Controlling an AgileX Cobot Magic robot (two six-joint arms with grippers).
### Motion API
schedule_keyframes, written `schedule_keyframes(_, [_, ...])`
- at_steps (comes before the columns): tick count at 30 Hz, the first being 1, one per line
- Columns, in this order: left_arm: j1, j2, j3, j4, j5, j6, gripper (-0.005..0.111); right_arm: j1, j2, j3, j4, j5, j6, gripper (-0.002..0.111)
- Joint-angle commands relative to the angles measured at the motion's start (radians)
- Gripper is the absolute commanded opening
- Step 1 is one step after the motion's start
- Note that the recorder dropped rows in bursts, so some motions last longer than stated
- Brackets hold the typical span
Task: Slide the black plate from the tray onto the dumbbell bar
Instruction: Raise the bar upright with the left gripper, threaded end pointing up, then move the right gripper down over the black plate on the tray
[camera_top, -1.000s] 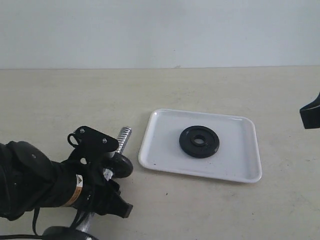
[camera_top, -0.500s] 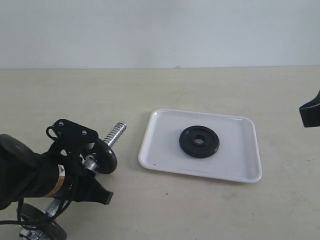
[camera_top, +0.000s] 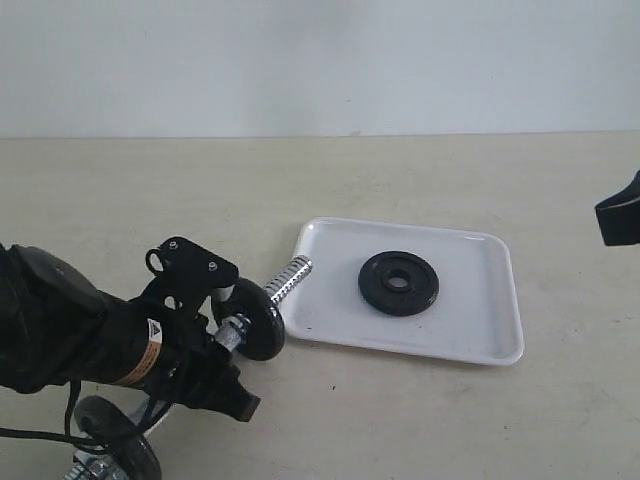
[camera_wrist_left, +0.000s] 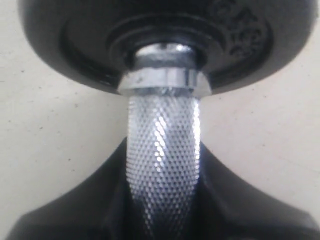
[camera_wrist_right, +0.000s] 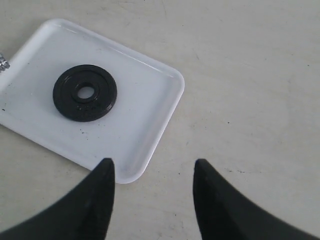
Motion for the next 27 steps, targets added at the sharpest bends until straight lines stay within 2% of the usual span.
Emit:
schedule_keyframes(1, [0.001, -0.027, -0.015, 0.005, 0.009, 0.004, 0.004, 0.001, 0.000, 0.000, 0.002, -0.025, 0.000, 0.044])
schedule_keyframes(11, [0.001, -0.269, -0.013, 0.011, -0.036, 0.039, 0.004, 0.001, 0.000, 0.000, 0.029, -0.036, -0.010, 0.044])
schedule_keyframes(22, [0.001, -0.279, -0.013, 0.011, -0.077, 0.034, 0.004, 0.001, 0.000, 0.000, 0.071, -0.097, 0.014, 0.044])
schedule_keyframes(26, [0.001, -0.279, -0.013, 0.011, -0.077, 0.034, 0.004, 0.001, 0.005, 0.000, 0.100, -0.106, -0.060, 0.045])
schedule_keyframes(27, [0.001, -0.279, -0.013, 0.011, -0.078, 0.034, 0.004, 0.001, 0.024, 0.000, 0.105, -0.118, -0.105, 0.048])
